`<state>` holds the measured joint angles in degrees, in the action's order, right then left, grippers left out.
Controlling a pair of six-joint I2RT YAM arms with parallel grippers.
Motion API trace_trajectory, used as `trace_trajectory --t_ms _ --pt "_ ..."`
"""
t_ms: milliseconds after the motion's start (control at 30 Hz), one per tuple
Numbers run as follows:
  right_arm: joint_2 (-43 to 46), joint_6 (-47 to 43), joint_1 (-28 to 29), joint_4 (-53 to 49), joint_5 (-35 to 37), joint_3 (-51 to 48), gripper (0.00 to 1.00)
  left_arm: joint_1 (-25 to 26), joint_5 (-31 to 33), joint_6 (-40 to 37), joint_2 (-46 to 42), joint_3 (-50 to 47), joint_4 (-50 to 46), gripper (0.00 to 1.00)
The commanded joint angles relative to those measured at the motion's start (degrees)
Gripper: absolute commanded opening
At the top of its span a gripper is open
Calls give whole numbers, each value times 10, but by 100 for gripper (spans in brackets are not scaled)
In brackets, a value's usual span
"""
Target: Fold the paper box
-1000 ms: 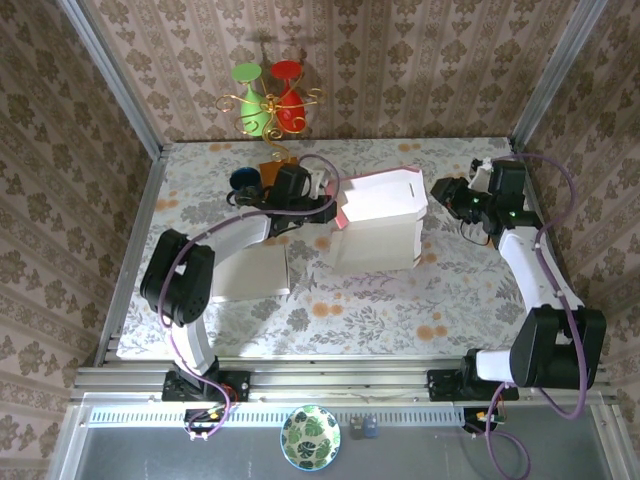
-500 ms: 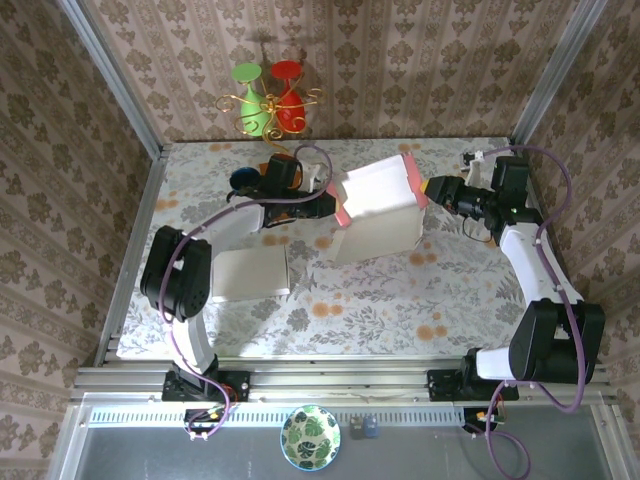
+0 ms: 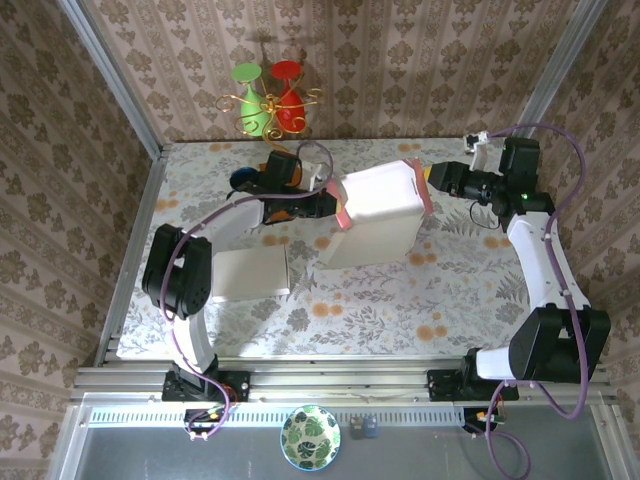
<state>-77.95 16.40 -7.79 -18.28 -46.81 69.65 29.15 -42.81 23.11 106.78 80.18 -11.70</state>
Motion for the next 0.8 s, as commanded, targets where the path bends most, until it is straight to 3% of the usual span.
trace_trajectory --t_ms 0,400,767 --pt "0 -4 8 3 -20 3 42 -9 -30 -7 11 24 -16 0" --pt "55 35 16 46 -27 -35 43 -16 -66 -6 28 42 -28 0" --pt "32 -19 42 -9 -19 -15 42 -18 -78 -12 35 47 -40 0"
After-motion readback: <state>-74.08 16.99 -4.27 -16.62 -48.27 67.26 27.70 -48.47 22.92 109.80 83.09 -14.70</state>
